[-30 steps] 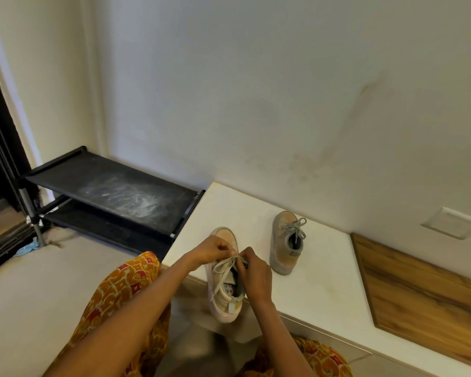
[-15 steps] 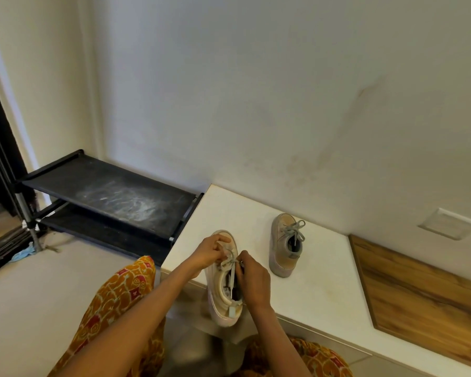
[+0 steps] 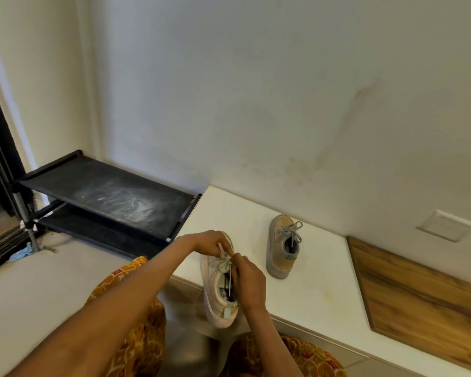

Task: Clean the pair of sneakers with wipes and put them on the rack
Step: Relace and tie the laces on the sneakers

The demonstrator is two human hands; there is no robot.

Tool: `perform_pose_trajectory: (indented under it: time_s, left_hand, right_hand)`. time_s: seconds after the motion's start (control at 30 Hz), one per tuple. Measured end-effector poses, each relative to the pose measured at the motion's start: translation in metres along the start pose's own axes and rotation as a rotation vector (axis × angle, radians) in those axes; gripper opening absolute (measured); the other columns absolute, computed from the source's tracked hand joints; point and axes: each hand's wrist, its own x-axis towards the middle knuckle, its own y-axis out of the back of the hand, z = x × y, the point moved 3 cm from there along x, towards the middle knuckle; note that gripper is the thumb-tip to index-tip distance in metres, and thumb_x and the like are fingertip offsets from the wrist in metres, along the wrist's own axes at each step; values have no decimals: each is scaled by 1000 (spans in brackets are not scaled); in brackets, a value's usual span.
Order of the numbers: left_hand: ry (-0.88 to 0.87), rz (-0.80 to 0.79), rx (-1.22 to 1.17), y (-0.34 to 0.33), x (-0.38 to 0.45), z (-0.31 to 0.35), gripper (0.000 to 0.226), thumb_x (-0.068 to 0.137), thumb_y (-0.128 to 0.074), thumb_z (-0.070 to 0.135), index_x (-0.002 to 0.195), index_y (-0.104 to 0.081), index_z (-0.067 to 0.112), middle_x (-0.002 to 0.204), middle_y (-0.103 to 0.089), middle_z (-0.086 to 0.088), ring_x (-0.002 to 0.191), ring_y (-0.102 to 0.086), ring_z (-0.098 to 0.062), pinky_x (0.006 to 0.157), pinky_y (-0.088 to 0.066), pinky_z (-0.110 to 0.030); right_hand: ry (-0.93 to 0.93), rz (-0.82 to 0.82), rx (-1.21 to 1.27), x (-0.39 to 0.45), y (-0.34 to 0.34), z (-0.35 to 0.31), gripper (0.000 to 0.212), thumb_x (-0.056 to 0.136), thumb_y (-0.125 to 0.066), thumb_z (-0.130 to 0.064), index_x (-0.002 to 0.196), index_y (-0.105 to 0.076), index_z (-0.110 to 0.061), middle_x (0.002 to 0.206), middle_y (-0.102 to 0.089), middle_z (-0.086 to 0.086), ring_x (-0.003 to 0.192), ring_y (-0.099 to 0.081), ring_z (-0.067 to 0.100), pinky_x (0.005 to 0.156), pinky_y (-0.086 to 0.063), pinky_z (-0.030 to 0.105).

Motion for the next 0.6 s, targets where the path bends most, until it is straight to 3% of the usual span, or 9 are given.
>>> perform_pose_trajectory:
  time_s: [0.07, 0.17, 0.27, 0.37, 0.47, 0.6]
  left_hand:
    - [-2, -14, -13, 2, 4, 0, 25, 89, -59, 10, 113, -66, 7, 114, -55, -2, 97, -45, -6, 78, -35, -9]
    - [32, -51, -63, 2, 3, -2, 23, 89, -59, 13, 106, -69, 4, 104, -59, -4, 94, -50, -9, 88, -42, -20]
    - [56, -83, -128, 2, 2, -7, 24, 89, -59, 15, 102, -69, -2, 93, -62, -5, 90, -54, -14, 94, -44, -31]
    - [42, -71, -49, 2, 4, -15, 27, 86, -64, 23, 96, -71, -2, 86, -62, -7, 79, -54, -13, 89, -47, -33]
    - [37, 31, -99, 0, 6, -15, 24, 86, -65, 20, 92, -71, -2, 80, -62, -3, 70, -54, -7, 78, -46, -22]
    - [87, 202, -160, -7, 8, -16, 20, 87, -62, 18, 89, -70, -1, 82, -63, -8, 69, -52, -9, 68, -41, -16]
  right_hand:
    - [2, 5, 10, -1, 0, 0, 28, 95, -41, -38, 110, -57, -20, 93, -65, 1, 76, -60, 15, 69, -47, 17]
    - [-3, 37, 45, -2, 2, -2, 56, 86, -20, -57, 107, -58, -21, 92, -65, 0, 76, -59, 13, 66, -41, 11]
    - [-13, 31, 48, -2, 1, -1, 54, 86, -24, -57, 107, -58, -21, 94, -66, 1, 76, -60, 14, 68, -41, 11]
    - [-5, 29, 23, -1, 1, 0, 49, 88, -27, -54, 107, -58, -21, 93, -65, 0, 75, -59, 13, 67, -40, 10]
    - [-3, 29, 24, -2, 2, -1, 47, 88, -27, -51, 107, -57, -21, 90, -64, -1, 73, -57, 12, 66, -42, 12]
    - [6, 53, 2, -2, 2, -1, 33, 90, -27, -43, 97, -53, -23, 79, -60, -2, 63, -48, 10, 56, -27, 9]
